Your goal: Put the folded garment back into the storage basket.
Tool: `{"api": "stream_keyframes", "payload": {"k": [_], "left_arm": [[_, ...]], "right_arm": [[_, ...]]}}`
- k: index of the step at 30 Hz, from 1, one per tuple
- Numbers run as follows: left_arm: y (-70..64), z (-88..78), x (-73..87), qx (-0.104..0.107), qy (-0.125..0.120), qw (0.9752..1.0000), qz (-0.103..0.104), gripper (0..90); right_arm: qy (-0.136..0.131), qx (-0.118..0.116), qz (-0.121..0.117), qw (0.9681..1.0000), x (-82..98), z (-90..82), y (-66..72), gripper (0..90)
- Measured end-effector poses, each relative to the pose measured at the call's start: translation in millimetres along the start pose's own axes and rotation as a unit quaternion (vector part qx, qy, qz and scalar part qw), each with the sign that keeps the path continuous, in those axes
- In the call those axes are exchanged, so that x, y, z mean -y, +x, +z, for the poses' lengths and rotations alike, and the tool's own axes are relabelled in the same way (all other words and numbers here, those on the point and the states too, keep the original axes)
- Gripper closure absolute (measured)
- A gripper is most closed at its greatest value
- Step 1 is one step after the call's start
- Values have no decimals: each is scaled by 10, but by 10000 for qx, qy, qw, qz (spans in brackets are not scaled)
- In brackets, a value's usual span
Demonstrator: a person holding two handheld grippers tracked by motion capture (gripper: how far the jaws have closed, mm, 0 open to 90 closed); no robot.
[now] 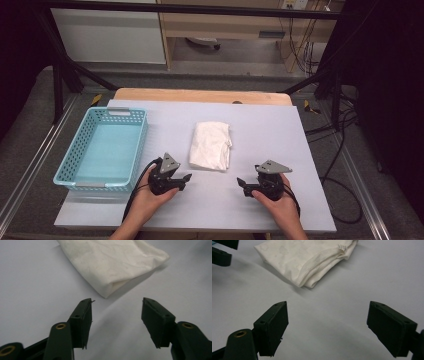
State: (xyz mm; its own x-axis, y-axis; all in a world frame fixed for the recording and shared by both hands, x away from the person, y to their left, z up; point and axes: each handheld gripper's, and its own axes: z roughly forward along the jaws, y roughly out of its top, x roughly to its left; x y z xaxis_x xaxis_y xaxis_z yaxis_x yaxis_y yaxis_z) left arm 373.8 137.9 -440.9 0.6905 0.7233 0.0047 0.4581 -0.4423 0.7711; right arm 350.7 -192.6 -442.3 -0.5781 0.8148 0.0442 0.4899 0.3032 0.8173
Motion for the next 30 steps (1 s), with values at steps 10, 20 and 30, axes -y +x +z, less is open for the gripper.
{"api": "stream_keyframes", "payload": {"k": [10,20,30], "left_arm": [[47,314,-46,-172,60,9998,-121,583],[57,384,-96,-136,38,9997,-206,787],[31,354,-96,-111,108,9997,-201,851]], "right_arm": [[50,-60,-39,10000,-11,14,18,176],[63,-69,-77,9999,-23,18,11,178],[-11,-26,-127,9999,-28,-22,33,183]]}}
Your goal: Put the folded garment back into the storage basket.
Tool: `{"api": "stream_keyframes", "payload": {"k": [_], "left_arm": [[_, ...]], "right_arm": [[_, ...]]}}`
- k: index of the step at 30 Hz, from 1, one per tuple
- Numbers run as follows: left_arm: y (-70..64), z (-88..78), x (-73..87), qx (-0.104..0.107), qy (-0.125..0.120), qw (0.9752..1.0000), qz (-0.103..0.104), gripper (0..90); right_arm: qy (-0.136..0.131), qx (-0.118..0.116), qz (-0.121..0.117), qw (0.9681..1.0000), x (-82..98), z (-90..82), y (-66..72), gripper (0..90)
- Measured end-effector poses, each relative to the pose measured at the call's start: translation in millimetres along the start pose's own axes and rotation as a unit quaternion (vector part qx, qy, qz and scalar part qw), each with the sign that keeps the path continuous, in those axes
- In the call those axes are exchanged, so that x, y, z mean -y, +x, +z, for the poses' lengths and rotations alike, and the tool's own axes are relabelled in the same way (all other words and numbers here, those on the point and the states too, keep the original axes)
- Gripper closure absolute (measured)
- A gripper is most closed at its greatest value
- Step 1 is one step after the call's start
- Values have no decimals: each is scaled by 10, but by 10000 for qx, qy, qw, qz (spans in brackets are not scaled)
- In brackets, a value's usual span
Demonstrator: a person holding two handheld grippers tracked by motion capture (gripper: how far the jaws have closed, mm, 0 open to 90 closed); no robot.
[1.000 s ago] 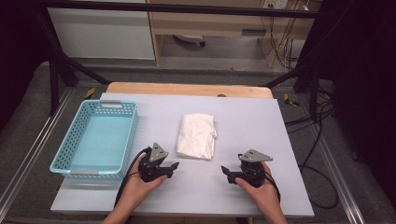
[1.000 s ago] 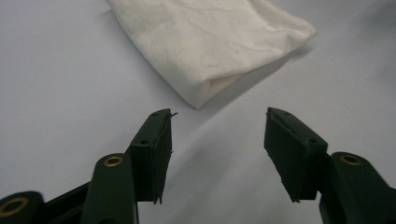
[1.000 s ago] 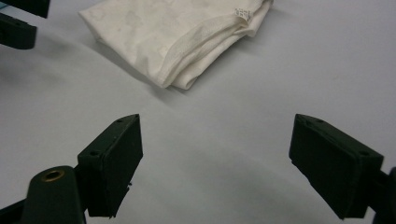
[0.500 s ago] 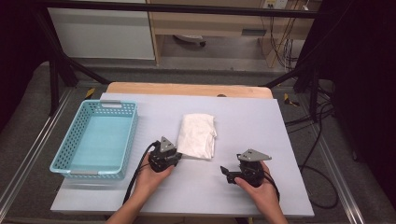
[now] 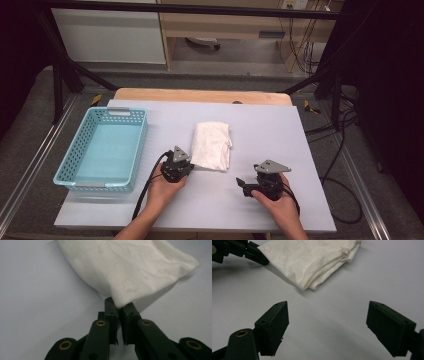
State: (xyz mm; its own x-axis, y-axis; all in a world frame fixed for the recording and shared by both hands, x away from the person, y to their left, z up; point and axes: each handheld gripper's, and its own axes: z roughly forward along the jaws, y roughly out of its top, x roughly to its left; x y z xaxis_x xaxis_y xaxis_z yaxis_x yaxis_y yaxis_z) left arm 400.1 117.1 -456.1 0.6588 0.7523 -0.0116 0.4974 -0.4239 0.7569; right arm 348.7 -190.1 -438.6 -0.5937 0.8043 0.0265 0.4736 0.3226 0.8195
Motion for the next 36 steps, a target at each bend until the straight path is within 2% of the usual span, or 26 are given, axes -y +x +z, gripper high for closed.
{"api": "stream_keyframes", "payload": {"k": [6,8,11,16,19,25,29,32,34,36], "left_arm": [[-35,-108,72,106,80,9999,97,851],[-51,-187,123,140,146,9995,251,852],[-45,-256,174,223,178,9994,189,852],[-79,-349,239,326,241,9990,200,851],[-140,-442,312,368,296,9984,299,851],[-192,-541,388,448,339,9979,323,851],[-229,-634,462,463,358,9976,373,850],[-247,-689,513,503,355,9976,312,850],[-265,-716,541,475,343,9976,372,849],[-268,-729,562,477,315,9978,340,837]], "right_arm": [[-24,-51,-87,9999,-15,-18,53,186],[-16,-40,-122,9999,-16,-19,72,185],[-6,-38,-170,9998,-18,-23,86,185],[15,-64,-203,9998,-19,-27,111,183],[47,-75,-281,9996,-10,-36,151,182],[69,-80,-301,9995,-4,-48,184,178],[97,-85,-279,9995,3,-49,191,178],[123,-106,-268,9995,10,-38,186,178],[130,-123,-277,9995,7,-35,189,178],[116,-130,-322,9993,5,-22,209,177]]}}
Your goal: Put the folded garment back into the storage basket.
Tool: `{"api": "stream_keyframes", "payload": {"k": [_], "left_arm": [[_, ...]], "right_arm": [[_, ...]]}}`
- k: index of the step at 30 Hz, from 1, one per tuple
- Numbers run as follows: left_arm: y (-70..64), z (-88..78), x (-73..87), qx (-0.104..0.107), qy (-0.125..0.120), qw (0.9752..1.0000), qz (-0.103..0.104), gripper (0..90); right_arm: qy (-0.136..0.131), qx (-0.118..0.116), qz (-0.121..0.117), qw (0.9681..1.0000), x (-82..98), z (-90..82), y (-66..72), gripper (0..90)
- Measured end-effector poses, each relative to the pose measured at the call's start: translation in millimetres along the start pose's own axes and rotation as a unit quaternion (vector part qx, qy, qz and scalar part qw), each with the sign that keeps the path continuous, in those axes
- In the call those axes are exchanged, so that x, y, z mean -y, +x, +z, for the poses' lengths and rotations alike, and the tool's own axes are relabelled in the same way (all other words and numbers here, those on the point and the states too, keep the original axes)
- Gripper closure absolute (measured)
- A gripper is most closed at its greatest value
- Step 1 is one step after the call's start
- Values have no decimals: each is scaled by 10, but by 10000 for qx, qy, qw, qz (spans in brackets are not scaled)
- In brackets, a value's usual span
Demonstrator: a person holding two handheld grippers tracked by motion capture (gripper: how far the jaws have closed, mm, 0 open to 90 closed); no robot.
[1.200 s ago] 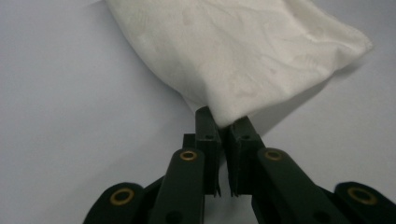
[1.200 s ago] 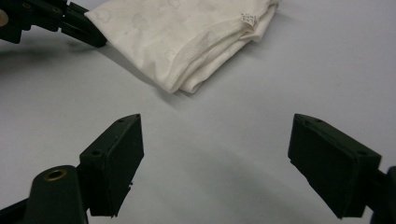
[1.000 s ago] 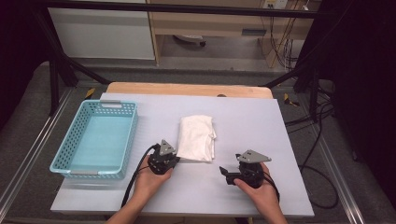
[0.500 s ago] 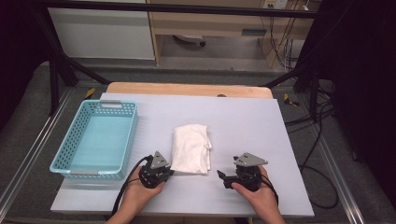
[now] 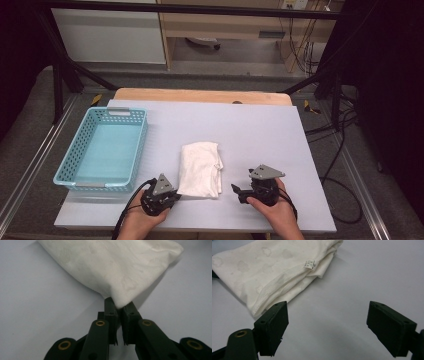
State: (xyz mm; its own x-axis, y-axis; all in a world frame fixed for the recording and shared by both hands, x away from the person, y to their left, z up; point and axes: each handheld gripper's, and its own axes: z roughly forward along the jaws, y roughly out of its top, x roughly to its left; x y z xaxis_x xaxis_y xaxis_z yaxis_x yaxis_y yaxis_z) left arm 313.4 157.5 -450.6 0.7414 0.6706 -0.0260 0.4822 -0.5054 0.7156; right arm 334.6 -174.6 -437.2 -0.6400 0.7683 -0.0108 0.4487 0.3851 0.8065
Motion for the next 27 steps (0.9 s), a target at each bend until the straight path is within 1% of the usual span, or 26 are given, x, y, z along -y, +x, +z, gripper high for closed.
{"api": "stream_keyframes", "payload": {"k": [1,2,3,4,5,6,7,8,9,10,11,12,13,14,15,16,17,18,19,20,22,23,24,25,27], "left_arm": [[-5,-4,2,-16,4,10000,21,837],[-22,-18,10,-63,-7,10000,10,789],[-22,-18,10,-63,-7,10000,10,748],[-42,-34,26,-96,-24,9999,-12,748],[-60,-55,45,-151,-49,9999,-4,687],[-75,-79,63,-175,-54,9998,23,664],[-81,-103,76,-177,-65,9998,0,664],[-81,-127,82,-172,-100,9998,-53,612],[-73,-169,76,-169,-159,9997,-47,602],[-73,-169,76,-169,-159,9997,-47,581],[-66,-206,62,-154,-232,9996,-75,559],[-66,-206,62,-154,-232,9996,-75,550],[-69,-237,53,-118,-309,9994,-97,550],[-72,-266,49,-126,-377,9991,-119,533],[-78,-295,49,-142,-420,9990,-96,522],[-85,-341,45,-195,-499,9986,-42,508],[-85,-341,45,-195,-499,9986,-42,496],[-72,-367,41,-226,-569,9981,-60,491],[-53,-381,37,-224,-630,9977,-109,491],[-35,-388,34,-218,-685,9973,-152,483],[-10,-383,31,-249,-717,9970,-160,454],[-2,-373,31,-240,-709,9971,-165,441],[1,-364,29,-217,-702,9971,-177,441],[-4,-350,21,-203,-710,9971,-191,417],[-33,-337,-3,-255,-766,9966,-140,392]], "right_arm": [[0,0,0,10000,0,0,0,177],[15,-13,-32,10000,0,1,22,172],[15,-13,-32,10000,0,1,22,172],[12,-24,-50,10000,0,0,29,169],[30,-58,-38,10000,-4,0,49,162],[53,-118,-24,9999,-8,4,56,150],[53,-118,-24,9999,-8,4,56,150],[74,-227,-17,9997,-9,14,75,139],[92,-232,-26,9997,-9,23,88,139],[92,-232,-26,9997,-9,23,88,139],[120,-282,-35,9995,-19,30,120,134],[126,-296,-69,9995,-25,30,131,135],[126,-296,-69,9995,-25,30,131,135],[126,-307,-116,9994,-34,30,158,136],[150,-306,-132,9993,-40,32,179,137],[172,-308,-89,9993,-44,37,212,139],[197,-328,-48,9993,-42,40,226,140],[252,-344,-31,9991,-35,46,245,141],[252,-344,-31,9991,-35,46,245,141],[290,-334,-26,9990,-23,47,262,140],[363,-385,20,9986,2,36,295,141],[400,-445,-6,9982,23,40,331,141],[400,-445,-6,9982,23,40,331,141],[476,-501,-75,9976,24,58,358,140],[508,-562,-97,9971,20,91,381,141]]}}
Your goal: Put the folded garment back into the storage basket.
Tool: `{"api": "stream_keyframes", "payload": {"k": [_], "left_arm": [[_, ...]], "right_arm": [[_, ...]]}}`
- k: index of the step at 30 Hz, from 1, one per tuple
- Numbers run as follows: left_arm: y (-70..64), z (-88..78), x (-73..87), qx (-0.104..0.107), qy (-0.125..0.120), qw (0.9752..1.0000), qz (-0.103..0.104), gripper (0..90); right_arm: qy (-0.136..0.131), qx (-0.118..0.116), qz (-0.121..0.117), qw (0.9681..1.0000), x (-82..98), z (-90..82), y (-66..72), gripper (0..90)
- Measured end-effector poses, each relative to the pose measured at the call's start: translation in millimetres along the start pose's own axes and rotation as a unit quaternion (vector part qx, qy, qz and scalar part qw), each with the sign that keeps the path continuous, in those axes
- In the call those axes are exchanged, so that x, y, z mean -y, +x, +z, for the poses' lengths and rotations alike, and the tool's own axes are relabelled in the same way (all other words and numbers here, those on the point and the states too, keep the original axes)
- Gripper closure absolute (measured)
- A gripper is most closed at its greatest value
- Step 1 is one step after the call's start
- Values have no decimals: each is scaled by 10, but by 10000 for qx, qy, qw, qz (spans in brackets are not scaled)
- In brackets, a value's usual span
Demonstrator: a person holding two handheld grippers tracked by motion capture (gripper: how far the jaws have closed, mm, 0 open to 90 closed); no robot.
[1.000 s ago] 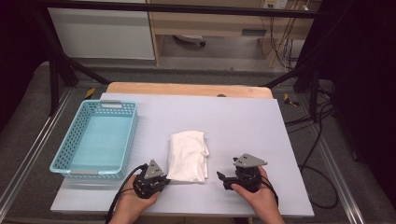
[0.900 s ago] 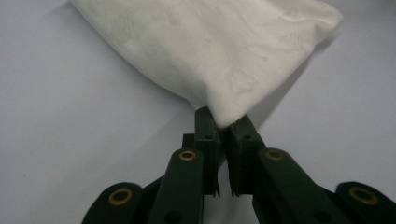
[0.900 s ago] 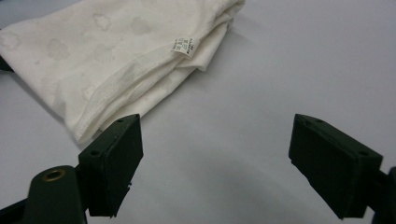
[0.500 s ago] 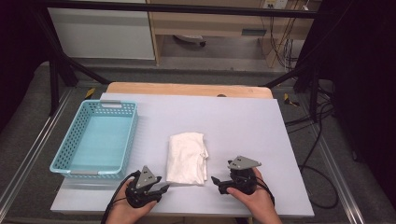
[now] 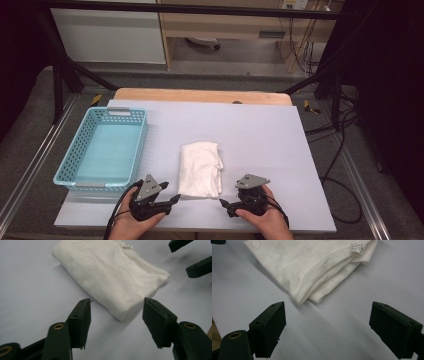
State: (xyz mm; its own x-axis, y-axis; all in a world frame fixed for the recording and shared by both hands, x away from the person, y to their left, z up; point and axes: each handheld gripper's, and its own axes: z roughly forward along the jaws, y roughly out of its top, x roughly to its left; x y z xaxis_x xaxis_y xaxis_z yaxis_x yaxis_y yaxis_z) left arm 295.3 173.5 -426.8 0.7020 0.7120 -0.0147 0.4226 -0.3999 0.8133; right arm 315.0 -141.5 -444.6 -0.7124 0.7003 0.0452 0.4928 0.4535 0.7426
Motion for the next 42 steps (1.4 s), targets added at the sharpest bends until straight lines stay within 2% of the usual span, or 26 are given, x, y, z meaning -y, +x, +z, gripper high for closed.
{"api": "stream_keyframes", "payload": {"k": [2,4,8,17,18,21,22,23,24,25,26,27,28,29,35,42], "left_arm": [[-11,6,-10,-30,-18,10000,37,383],[-16,18,-17,-68,-24,9999,82,366],[2,29,-21,-138,-33,9999,39,345],[42,3,-17,-251,-73,9997,-2,332],[47,5,-19,-259,-78,9996,-11,327],[56,7,-22,-271,-90,9996,-27,315],[57,9,-23,-268,-92,9996,-28,314],[57,11,-22,-268,-92,9996,-29,314],[57,15,-23,-266,-76,9996,-26,314],[56,18,-24,-268,-82,9996,-26,311],[52,18,-25,-282,-84,9996,-22,310],[52,18,-25,-282,-84,9996,-22,308],[51,14,-26,-289,-90,9995,-17,308],[51,10,-26,-293,-97,9995,-14,307],[74,-5,-25,-331,-122,9994,-33,304],[89,-25,-24,-318,-138,9994,-21,303]], "right_arm": [[33,-32,-4,10000,0,12,10,145],[109,-132,-123,9998,7,64,54,155],[184,-179,-163,9995,-7,132,82,177],[137,-239,-231,9994,-146,356,123,252],[121,-197,-304,9993,-157,383,133,273],[81,-114,-427,9990,-188,411,145,393],[-16,-100,-453,9989,-185,421,151,490],[-46,-114,-450,9989,-183,423,154,537],[-46,-114,-450,9989,-183,423,154,537],[-98,-118,-421,9990,-182,428,160,643],[-119,-107,-427,9990,-184,432,160,689],[-119,-107,-427,9990,-184,432,160,689],[-176,-124,-423,9989,-189,449,155,780],[-178,-113,-429,9989,-194,456,155,799],[-194,-178,-363,9990,-184,435,144,831],[-137,-368,-280,9988,-112,305,194,832]]}}
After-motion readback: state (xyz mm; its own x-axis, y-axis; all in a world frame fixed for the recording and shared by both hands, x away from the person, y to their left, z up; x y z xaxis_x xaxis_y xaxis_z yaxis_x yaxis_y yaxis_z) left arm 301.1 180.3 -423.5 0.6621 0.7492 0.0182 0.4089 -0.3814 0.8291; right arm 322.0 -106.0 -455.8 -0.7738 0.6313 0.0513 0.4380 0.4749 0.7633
